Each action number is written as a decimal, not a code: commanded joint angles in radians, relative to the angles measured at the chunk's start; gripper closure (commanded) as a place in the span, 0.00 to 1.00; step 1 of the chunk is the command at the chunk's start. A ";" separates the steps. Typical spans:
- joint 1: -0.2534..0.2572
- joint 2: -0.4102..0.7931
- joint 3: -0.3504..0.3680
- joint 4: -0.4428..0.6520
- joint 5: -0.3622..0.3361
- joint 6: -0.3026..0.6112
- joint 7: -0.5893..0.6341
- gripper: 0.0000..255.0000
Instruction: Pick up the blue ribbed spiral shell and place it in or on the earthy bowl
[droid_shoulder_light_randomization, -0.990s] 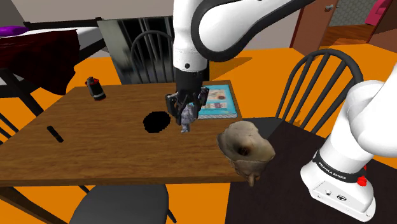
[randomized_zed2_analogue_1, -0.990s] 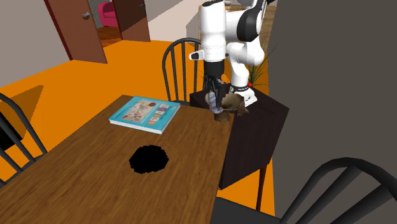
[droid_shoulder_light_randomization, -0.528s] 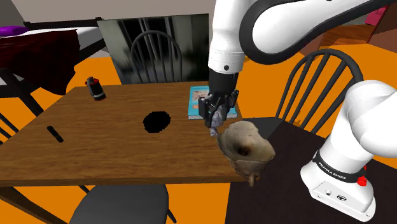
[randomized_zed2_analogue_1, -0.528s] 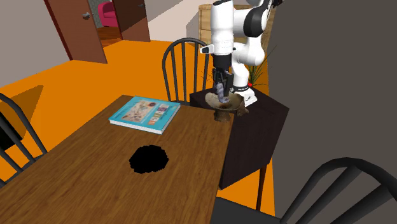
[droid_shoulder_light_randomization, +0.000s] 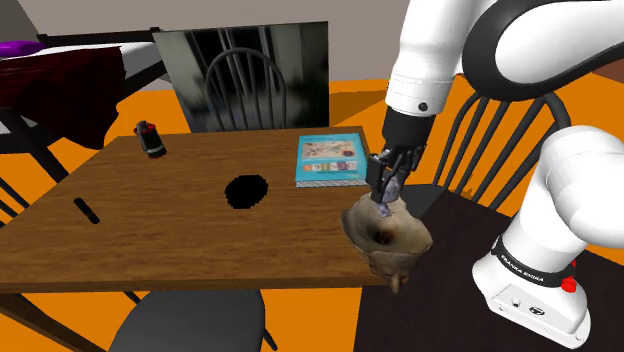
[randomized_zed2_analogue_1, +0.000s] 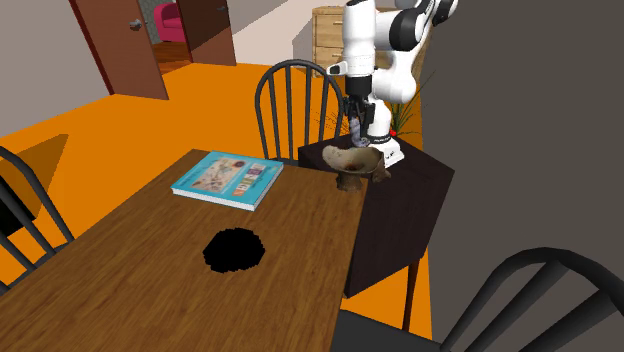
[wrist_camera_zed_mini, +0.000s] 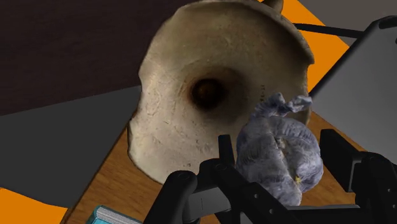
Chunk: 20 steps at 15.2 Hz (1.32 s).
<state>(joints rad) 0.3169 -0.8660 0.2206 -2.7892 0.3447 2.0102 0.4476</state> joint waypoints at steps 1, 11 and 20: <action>0.003 -0.016 -0.002 -0.028 0.004 0.011 -0.006 1.00; 0.022 0.048 0.025 -0.131 0.048 0.176 -0.033 1.00; 0.024 0.053 0.027 -0.136 0.051 0.185 -0.034 0.00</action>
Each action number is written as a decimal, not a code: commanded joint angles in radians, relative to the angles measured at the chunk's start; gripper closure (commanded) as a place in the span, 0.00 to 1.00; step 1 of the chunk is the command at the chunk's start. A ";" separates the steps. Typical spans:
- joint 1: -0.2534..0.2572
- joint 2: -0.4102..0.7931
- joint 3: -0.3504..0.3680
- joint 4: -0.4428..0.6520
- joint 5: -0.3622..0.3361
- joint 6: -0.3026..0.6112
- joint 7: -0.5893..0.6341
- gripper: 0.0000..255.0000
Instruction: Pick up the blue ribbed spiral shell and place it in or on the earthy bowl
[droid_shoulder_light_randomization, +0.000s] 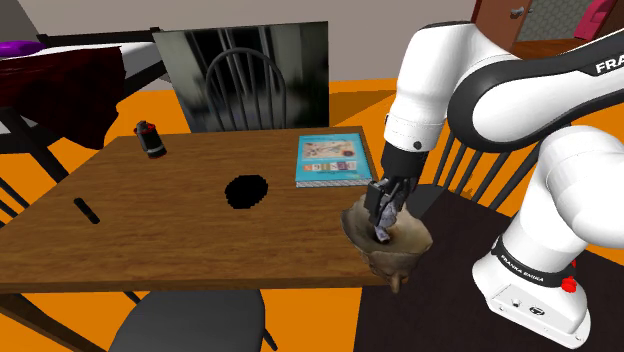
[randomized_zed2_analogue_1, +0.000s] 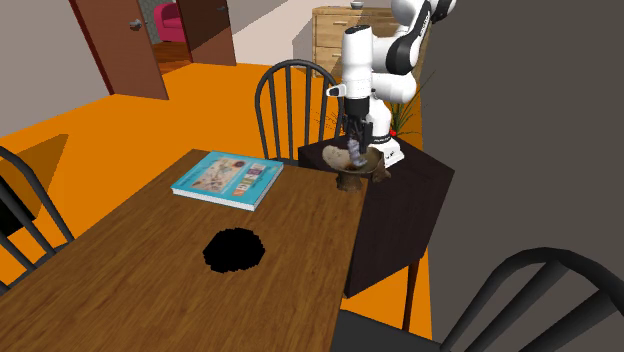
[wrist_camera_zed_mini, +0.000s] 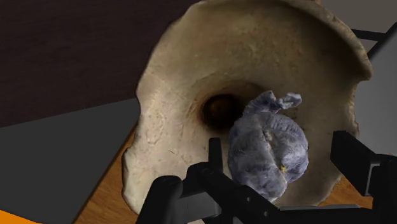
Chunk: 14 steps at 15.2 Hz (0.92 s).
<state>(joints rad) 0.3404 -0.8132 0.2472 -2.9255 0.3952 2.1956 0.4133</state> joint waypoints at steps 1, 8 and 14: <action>0.000 0.000 0.000 0.000 0.000 0.000 0.000 0.00; -0.022 -0.071 -0.032 0.064 -0.042 -0.136 0.009 0.00; -0.027 -0.084 -0.040 0.083 -0.052 -0.169 0.011 0.00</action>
<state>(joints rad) 0.3137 -0.8970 0.2072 -2.8431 0.3439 2.0285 0.4239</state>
